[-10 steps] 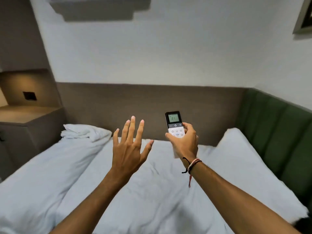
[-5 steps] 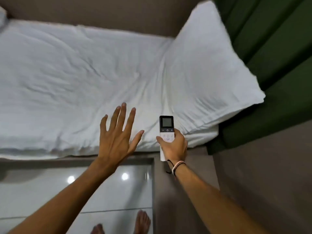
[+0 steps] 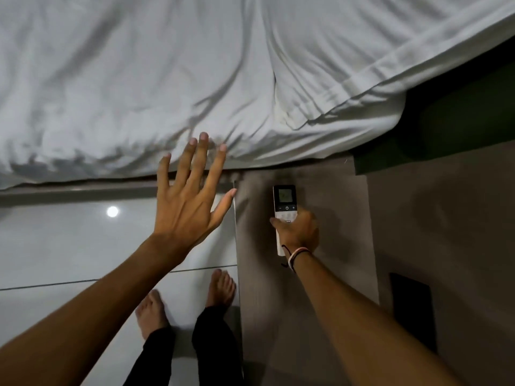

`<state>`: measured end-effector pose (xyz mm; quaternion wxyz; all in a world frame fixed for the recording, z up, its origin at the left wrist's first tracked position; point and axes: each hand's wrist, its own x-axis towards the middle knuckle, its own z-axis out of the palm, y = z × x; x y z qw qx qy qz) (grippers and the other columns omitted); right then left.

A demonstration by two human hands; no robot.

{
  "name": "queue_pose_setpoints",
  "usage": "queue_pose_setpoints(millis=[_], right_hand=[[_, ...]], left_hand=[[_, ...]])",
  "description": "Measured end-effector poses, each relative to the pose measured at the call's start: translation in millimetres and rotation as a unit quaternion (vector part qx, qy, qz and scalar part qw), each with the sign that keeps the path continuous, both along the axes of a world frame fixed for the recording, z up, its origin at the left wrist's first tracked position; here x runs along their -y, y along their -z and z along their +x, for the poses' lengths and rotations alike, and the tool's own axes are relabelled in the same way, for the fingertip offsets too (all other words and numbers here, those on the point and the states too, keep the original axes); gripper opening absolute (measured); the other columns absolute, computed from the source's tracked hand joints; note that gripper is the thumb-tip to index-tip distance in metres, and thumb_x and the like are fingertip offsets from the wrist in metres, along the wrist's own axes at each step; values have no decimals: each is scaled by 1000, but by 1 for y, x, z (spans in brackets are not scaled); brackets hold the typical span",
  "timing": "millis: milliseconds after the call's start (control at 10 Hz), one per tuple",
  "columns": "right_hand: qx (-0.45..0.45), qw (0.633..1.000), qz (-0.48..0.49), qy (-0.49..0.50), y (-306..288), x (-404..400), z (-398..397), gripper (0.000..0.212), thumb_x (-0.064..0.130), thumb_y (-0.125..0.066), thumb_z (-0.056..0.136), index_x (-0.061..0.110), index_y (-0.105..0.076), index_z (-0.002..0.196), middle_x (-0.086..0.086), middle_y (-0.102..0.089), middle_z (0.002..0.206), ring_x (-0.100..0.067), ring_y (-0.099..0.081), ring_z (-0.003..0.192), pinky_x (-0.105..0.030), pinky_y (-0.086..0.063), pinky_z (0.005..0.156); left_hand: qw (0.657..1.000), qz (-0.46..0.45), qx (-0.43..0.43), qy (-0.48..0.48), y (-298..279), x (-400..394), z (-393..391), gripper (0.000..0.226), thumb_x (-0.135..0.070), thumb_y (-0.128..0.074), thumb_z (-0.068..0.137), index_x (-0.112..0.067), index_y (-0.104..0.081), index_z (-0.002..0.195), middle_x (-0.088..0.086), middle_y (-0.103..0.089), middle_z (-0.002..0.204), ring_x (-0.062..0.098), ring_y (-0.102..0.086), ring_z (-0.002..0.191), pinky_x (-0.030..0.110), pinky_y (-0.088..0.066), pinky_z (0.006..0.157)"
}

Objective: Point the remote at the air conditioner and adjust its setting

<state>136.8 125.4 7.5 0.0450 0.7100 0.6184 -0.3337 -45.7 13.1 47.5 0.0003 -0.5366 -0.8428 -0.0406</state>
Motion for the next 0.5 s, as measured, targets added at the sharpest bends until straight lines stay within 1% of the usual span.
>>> queue_pose_setpoints(millis=[100, 200, 300, 400, 500], right_hand=[[20, 1000, 11, -20, 15, 4, 1, 50, 34, -87, 70, 14, -71, 112, -13, -71, 113, -33, -70, 101, -45, -60, 78], [37, 999, 16, -34, 26, 9, 6, 56, 34, -86, 71, 11, -66, 118, -13, -61, 122, -34, -66, 106, -45, -59, 82], [55, 997, 31, -46, 32, 13, 11, 57, 33, -86, 73, 8, -63, 119, -16, -53, 127, -37, -63, 109, -43, -56, 81], [65, 995, 32, -69, 36, 16, 17, 63, 35, -84, 75, 5, -58, 124, -18, -52, 129, -38, -60, 114, -44, -55, 83], [75, 994, 32, -71, 32, 16, 15, 73, 39, -84, 75, 6, -52, 131, -18, -51, 133, -37, -56, 120, -48, -56, 84]], left_hand=[[1000, 11, 6, -4, 13, 2, 6, 70, -57, -30, 104, -21, -11, 161, 14, -17, 169, 28, -16, 156, 61, -26, 121], [1000, 18, 10, -1, 19, 8, 9, 67, -53, -35, 104, -19, -19, 160, 14, -24, 167, 28, -23, 155, 62, -29, 119], [1000, 18, 7, 5, 24, 11, 8, 65, -52, -35, 104, -18, -22, 159, 14, -26, 167, 28, -26, 154, 62, -30, 118], [1000, 11, 13, 5, 22, 13, 6, 65, -52, -33, 105, -18, -23, 159, 14, -26, 167, 28, -28, 153, 62, -29, 118], [1000, 2, 17, -3, 12, 11, 5, 65, -54, -30, 105, -19, -23, 159, 13, -26, 167, 29, -28, 153, 62, -29, 118]])
